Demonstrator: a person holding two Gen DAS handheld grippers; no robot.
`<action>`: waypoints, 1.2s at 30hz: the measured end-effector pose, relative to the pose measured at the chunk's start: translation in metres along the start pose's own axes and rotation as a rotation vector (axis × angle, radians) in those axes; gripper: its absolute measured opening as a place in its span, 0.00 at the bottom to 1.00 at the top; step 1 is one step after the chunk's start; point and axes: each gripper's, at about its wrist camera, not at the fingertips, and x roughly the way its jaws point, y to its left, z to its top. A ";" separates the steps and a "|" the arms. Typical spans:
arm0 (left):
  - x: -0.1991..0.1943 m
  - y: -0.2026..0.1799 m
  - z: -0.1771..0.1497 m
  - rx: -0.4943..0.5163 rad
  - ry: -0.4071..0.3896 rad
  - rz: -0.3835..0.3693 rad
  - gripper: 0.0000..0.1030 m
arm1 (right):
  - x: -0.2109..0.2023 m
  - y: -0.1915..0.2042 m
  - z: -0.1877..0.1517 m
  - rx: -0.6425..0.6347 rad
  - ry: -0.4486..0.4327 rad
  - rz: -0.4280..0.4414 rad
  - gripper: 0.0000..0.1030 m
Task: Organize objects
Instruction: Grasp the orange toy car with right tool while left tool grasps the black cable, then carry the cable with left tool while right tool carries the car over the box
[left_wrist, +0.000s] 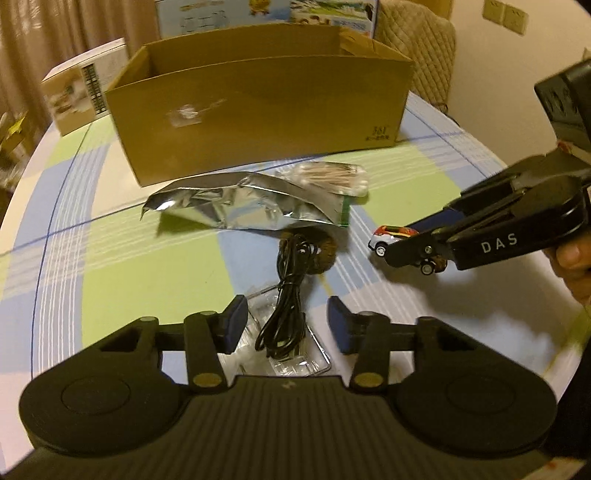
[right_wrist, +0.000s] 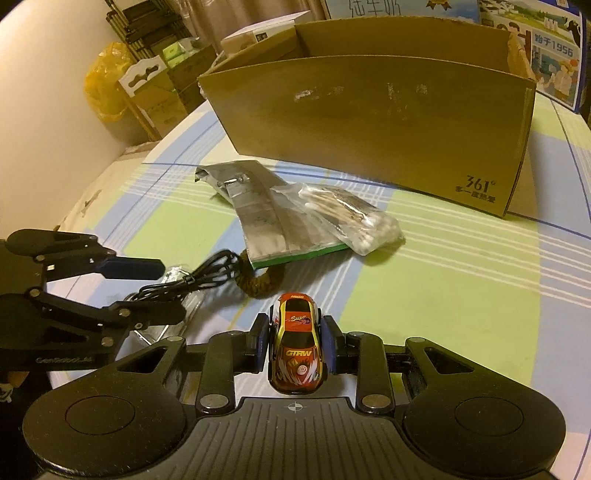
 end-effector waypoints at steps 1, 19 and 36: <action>0.003 0.000 0.003 0.005 0.006 -0.002 0.39 | 0.000 0.000 0.000 0.001 -0.002 -0.001 0.26; 0.012 -0.011 0.009 0.110 0.063 0.019 0.16 | -0.007 0.004 0.007 0.004 -0.035 -0.017 0.26; -0.010 0.007 0.014 -0.031 0.030 -0.041 0.00 | -0.014 0.014 0.017 0.011 -0.088 -0.019 0.26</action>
